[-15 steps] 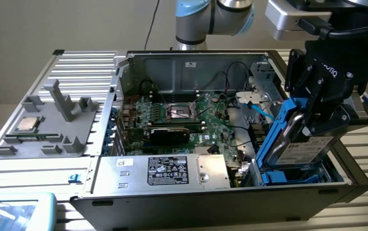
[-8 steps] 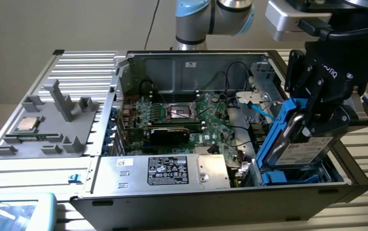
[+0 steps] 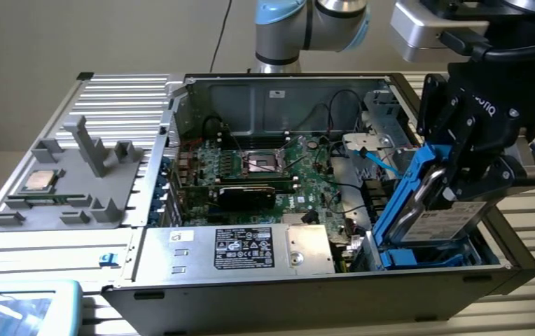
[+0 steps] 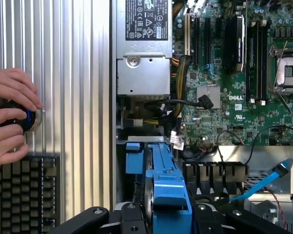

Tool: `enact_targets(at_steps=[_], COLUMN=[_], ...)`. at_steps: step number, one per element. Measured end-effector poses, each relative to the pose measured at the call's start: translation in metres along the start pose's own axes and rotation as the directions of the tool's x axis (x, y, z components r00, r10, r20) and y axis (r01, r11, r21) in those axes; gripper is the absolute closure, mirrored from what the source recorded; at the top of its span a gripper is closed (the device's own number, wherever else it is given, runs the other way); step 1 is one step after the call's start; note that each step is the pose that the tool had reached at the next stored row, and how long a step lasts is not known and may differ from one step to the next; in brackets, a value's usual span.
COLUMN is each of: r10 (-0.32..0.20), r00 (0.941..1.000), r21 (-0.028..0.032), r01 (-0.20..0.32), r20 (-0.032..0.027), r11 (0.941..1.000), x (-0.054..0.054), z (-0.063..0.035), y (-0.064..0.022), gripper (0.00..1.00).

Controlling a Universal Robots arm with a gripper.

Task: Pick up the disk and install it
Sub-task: 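Insert the disk into the insertion slot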

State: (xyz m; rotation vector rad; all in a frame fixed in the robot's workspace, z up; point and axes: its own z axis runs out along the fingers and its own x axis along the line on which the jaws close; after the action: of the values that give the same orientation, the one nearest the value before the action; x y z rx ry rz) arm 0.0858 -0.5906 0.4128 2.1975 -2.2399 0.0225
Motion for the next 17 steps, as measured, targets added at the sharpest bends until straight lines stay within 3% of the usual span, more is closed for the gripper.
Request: enact_targets(at_steps=[17], r10=[0.000], r00=[1.0000], r21=[-0.0012], r01=[0.000], r20=[0.0090], r11=[1.0000], x=[0.0001], z=[0.0058], y=[0.0000], gripper=[0.63])
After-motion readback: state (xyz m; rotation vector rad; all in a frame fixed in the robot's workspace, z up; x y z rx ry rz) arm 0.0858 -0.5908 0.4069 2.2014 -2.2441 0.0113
